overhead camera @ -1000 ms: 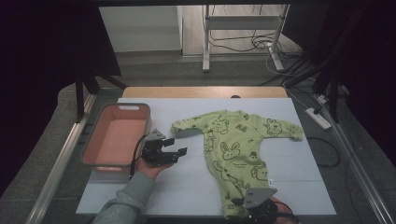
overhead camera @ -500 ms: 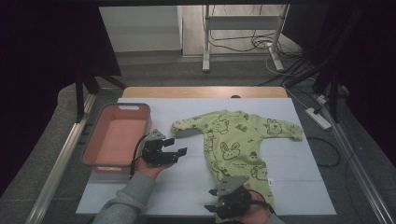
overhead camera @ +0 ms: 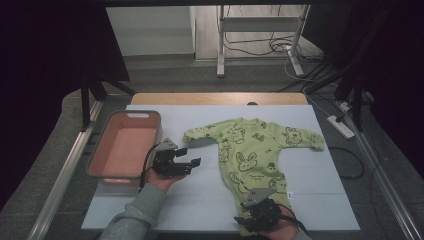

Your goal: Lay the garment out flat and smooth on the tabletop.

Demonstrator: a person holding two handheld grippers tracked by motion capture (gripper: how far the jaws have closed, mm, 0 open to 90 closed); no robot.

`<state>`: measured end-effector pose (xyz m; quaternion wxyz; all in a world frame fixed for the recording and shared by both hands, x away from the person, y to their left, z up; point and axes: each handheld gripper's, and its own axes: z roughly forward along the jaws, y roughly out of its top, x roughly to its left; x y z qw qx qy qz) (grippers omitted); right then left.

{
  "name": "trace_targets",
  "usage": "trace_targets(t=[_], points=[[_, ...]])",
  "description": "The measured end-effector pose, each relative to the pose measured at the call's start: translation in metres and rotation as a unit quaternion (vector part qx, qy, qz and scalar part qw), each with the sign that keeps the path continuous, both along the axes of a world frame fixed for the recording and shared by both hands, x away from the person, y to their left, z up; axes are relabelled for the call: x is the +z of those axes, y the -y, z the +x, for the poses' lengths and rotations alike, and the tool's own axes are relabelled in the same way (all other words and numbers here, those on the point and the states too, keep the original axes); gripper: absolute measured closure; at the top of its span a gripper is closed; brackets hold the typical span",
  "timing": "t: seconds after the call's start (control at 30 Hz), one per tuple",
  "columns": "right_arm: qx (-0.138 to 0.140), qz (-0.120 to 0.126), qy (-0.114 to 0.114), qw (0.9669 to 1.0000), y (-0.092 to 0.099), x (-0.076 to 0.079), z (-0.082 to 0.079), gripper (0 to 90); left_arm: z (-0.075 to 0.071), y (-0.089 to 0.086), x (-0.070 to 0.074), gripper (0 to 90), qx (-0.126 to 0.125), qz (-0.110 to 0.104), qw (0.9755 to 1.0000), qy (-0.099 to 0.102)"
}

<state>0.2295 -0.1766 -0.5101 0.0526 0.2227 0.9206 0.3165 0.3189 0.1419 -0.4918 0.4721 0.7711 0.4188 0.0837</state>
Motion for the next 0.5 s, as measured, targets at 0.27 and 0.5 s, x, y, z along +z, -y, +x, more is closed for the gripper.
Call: trace_targets(t=[0.27,0.5], points=[[-0.037,-0.026,0.013,0.9989,-0.0045,-0.0060,0.0051,64.6,-0.0003,-0.0010,0.0000,27.4,0.001,-0.001,1.0000,0.000],[-0.056,-0.024,0.014,0.9980,0.0014,-0.0050,0.0086,84.4,-0.0003,-0.0013,0.0000,27.4,0.001,-0.002,1.0000,0.000]])
